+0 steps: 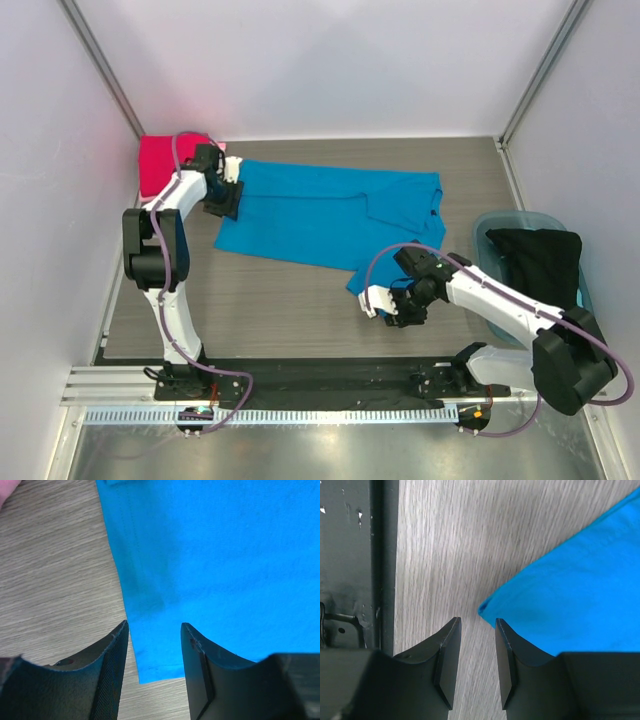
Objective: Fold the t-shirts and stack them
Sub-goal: Fold the tshirt
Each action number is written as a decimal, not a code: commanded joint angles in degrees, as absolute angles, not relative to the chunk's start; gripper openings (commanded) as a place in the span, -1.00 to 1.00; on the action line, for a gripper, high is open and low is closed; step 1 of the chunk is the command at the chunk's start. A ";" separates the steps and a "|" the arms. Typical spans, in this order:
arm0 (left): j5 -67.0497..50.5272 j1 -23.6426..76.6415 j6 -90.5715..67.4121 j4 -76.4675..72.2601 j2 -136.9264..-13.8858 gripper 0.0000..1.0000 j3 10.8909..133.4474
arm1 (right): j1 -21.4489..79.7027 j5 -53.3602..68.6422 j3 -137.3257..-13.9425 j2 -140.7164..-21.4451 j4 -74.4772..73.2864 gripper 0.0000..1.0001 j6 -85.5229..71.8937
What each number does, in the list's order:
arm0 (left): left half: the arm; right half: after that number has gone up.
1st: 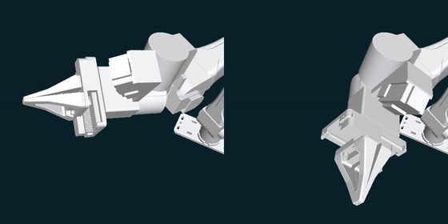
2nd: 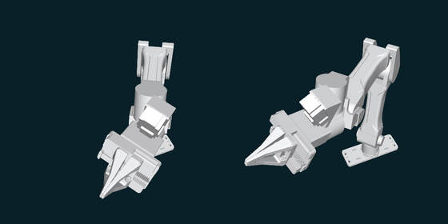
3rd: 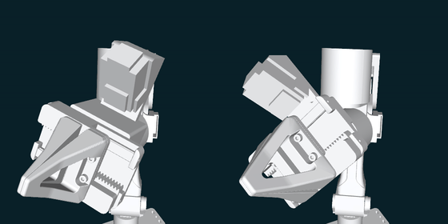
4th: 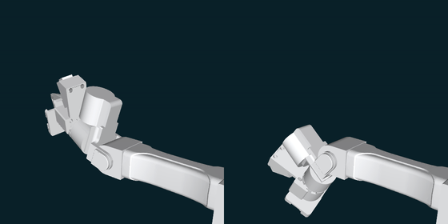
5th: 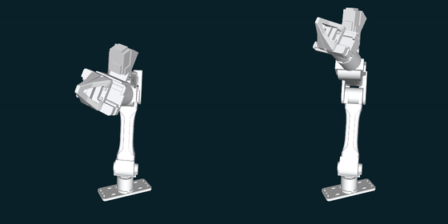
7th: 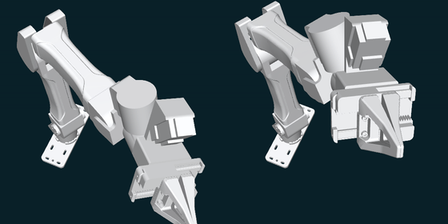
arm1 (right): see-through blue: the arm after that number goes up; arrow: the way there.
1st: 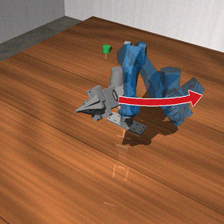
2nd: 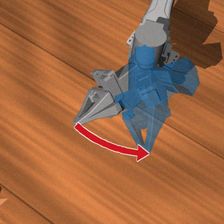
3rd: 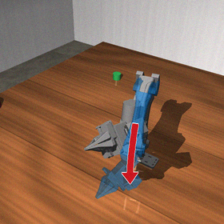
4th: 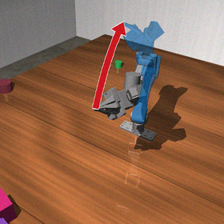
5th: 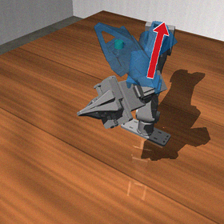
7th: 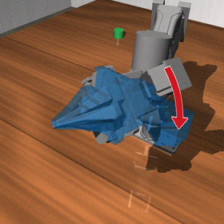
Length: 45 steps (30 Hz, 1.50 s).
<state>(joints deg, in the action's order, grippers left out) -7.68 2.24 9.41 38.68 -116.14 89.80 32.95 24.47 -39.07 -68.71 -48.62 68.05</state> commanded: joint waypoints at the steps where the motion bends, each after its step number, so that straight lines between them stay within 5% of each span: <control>1: -7.21 2.46 9.49 38.76 -115.67 -0.06 91.15 | 33.84 26.54 -38.76 -69.26 -46.06 -0.22 66.45; 13: -4.31 2.20 10.63 38.40 -112.68 -0.04 88.77 | 34.45 24.35 -36.30 -73.83 -41.66 -0.29 65.74; 16: -4.57 1.15 10.81 40.16 -110.06 -0.03 87.90 | 34.45 21.90 -36.12 -74.18 -41.04 -0.74 65.22; 19: -7.81 -2.61 10.55 41.92 -106.62 0.01 84.91 | 34.37 18.64 -36.56 -72.96 -41.22 -0.98 62.76; 23: -19.92 -9.92 7.83 48.40 -104.41 0.28 82.27 | 34.45 12.15 -37.09 -68.12 -42.10 -0.97 60.21; 31: -30.05 -14.41 6.50 52.12 -110.64 0.07 82.00 | 34.45 5.89 -36.74 -63.28 -44.74 -0.97 52.40; 45: -30.32 -13.28 5.19 51.85 -120.06 -0.12 87.36 | 34.37 2.02 -36.30 -63.02 -43.94 -0.97 50.27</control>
<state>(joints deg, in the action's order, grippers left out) -29.71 -13.96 5.65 52.25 -119.11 85.82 34.17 3.46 -36.21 -64.36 -43.83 51.27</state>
